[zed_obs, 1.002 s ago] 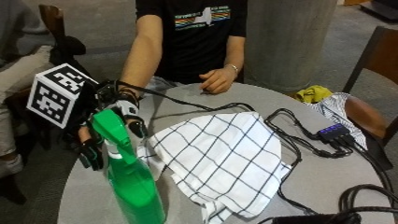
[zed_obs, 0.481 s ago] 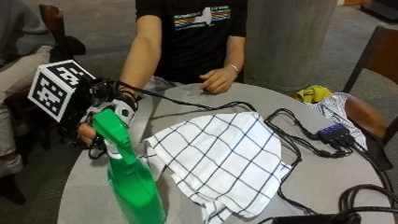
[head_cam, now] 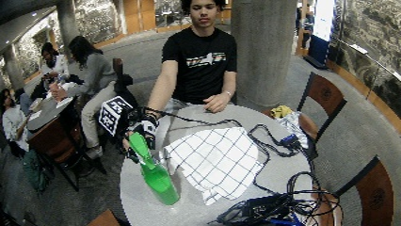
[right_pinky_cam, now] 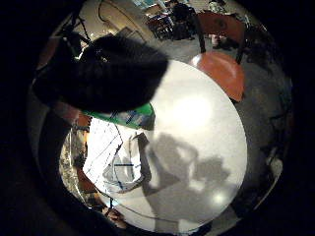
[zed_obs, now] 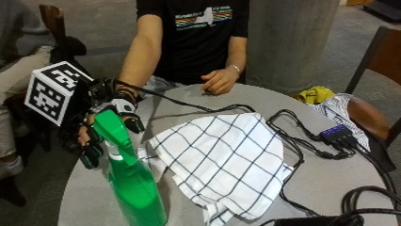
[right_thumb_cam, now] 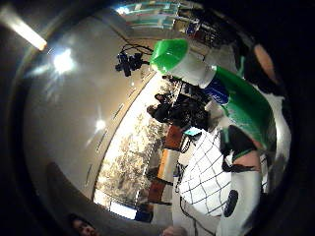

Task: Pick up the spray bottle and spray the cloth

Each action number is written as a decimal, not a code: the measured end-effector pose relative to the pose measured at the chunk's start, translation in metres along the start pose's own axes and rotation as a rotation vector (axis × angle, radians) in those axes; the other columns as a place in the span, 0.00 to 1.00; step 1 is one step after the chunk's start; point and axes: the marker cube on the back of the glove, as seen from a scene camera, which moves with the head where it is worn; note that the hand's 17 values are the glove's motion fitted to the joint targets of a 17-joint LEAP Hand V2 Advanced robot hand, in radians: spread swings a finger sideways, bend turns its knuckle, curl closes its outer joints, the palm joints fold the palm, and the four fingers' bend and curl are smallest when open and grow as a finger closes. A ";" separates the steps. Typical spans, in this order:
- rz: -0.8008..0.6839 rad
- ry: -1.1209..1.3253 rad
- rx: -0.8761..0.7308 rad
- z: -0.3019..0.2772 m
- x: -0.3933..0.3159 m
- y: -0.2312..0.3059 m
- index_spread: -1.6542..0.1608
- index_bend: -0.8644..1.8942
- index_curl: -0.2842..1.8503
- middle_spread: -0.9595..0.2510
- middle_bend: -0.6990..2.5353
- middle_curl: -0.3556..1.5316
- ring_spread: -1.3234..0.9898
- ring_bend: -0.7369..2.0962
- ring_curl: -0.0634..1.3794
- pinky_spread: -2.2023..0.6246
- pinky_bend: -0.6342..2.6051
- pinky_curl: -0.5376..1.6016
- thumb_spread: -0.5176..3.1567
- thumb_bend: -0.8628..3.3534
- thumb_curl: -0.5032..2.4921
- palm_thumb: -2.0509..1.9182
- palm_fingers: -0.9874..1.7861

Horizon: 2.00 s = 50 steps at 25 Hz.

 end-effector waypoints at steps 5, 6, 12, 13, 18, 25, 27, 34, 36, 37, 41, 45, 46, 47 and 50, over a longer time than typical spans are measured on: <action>0.029 0.004 -0.137 0.008 0.005 -0.001 0.73 0.33 0.31 0.73 0.29 0.44 0.56 0.39 0.35 0.82 0.39 0.43 0.33 0.18 0.33 0.73 0.47; 0.029 0.006 -0.147 0.010 0.006 -0.002 0.72 0.32 0.30 0.74 0.29 0.44 0.57 0.39 0.34 0.83 0.40 0.43 0.33 0.18 0.33 0.72 0.45; 0.019 0.019 -0.166 0.022 0.012 -0.015 0.69 0.32 0.24 0.76 0.29 0.42 0.59 0.40 0.30 0.85 0.41 0.42 0.35 0.19 0.31 0.70 0.43; 0.019 0.018 -0.168 0.024 0.013 -0.018 0.69 0.32 0.24 0.77 0.29 0.42 0.59 0.40 0.30 0.85 0.42 0.42 0.35 0.19 0.31 0.70 0.43; 0.017 0.002 -0.170 0.040 0.017 -0.037 0.68 0.33 0.22 0.77 0.30 0.42 0.60 0.41 0.29 0.86 0.42 0.41 0.35 0.19 0.31 0.69 0.42; -0.017 -0.067 -0.143 0.065 0.018 -0.064 0.68 0.33 0.20 0.78 0.31 0.41 0.61 0.42 0.29 0.87 0.43 0.41 0.36 0.19 0.30 0.68 0.42; -0.024 -0.078 -0.145 0.072 0.016 -0.070 0.68 0.33 0.20 0.78 0.31 0.41 0.61 0.43 0.29 0.87 0.43 0.41 0.36 0.20 0.30 0.68 0.42; -0.041 -0.086 -0.161 0.090 0.009 -0.078 0.67 0.33 0.19 0.78 0.32 0.41 0.61 0.44 0.29 0.87 0.45 0.42 0.35 0.20 0.30 0.69 0.43; -0.039 -0.080 -0.149 0.093 0.009 -0.078 0.67 0.32 0.18 0.78 0.33 0.41 0.61 0.44 0.29 0.87 0.47 0.42 0.35 0.20 0.30 0.69 0.44; -0.037 -0.079 -0.141 0.094 0.008 -0.078 0.67 0.32 0.17 0.78 0.33 0.41 0.62 0.44 0.29 0.88 0.47 0.42 0.35 0.20 0.30 0.69 0.44; -0.030 -0.093 -0.118 0.097 0.006 -0.078 0.67 0.31 0.15 0.78 0.37 0.42 0.60 0.50 0.30 0.86 0.47 0.41 0.34 0.21 0.31 0.72 0.56; -0.033 -0.107 -0.097 0.097 0.005 -0.078 0.71 0.42 0.21 0.77 0.34 0.41 0.58 0.48 0.29 0.86 0.42 0.39 0.35 0.22 0.32 0.75 0.64; -0.036 -0.110 -0.094 0.096 0.005 -0.078 0.72 0.42 0.21 0.77 0.34 0.41 0.58 0.48 0.29 0.85 0.42 0.39 0.35 0.22 0.32 0.75 0.64; -0.039 -0.112 -0.092 0.095 0.004 -0.077 0.72 0.42 0.22 0.77 0.34 0.41 0.57 0.48 0.29 0.85 0.41 0.39 0.35 0.22 0.32 0.76 0.65; -0.062 -0.118 -0.102 0.088 -0.001 -0.073 0.74 0.42 0.24 0.77 0.33 0.41 0.57 0.47 0.30 0.85 0.40 0.39 0.35 0.21 0.33 0.76 0.66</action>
